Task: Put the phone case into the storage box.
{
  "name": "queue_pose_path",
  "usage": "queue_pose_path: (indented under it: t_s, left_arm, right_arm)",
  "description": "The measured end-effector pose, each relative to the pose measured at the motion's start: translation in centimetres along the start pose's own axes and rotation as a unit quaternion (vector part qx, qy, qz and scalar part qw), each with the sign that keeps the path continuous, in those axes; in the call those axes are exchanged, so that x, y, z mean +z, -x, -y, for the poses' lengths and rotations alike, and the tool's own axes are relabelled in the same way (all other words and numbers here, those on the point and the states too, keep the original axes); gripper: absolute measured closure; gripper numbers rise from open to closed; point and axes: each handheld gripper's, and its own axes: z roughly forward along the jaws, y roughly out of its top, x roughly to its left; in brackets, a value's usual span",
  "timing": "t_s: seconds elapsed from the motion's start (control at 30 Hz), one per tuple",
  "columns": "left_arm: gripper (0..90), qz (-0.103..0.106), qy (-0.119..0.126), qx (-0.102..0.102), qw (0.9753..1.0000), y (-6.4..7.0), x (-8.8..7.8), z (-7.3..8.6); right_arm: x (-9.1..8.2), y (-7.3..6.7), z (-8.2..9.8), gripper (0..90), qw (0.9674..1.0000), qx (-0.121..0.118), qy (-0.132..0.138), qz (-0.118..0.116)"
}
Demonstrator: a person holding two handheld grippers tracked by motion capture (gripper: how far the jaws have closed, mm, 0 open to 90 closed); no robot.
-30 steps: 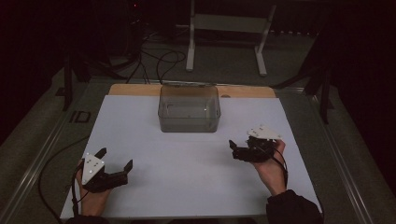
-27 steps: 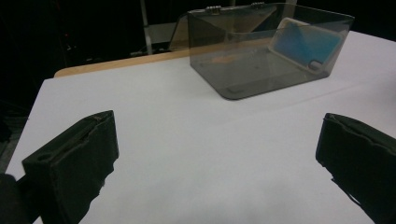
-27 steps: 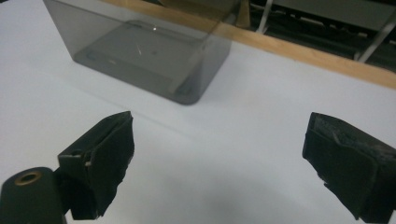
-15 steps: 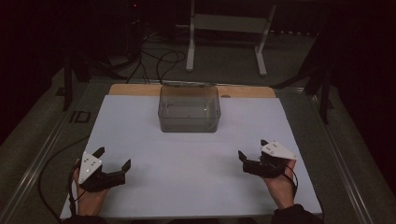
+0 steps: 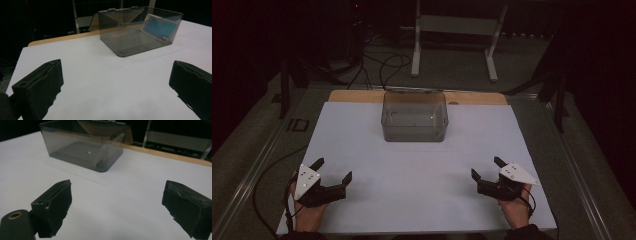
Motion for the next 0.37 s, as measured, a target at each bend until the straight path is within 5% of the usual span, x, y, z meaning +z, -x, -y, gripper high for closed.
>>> queue_pose_path:
  t_s: [0.37]
  left_arm:
    - [0.3,0.001,-0.006,0.002,1.0,0.2,0.3,0.4]
  right_arm:
    - [-0.4,0.5,2.0,9.2,1.0,0.001,0.0,0.007]
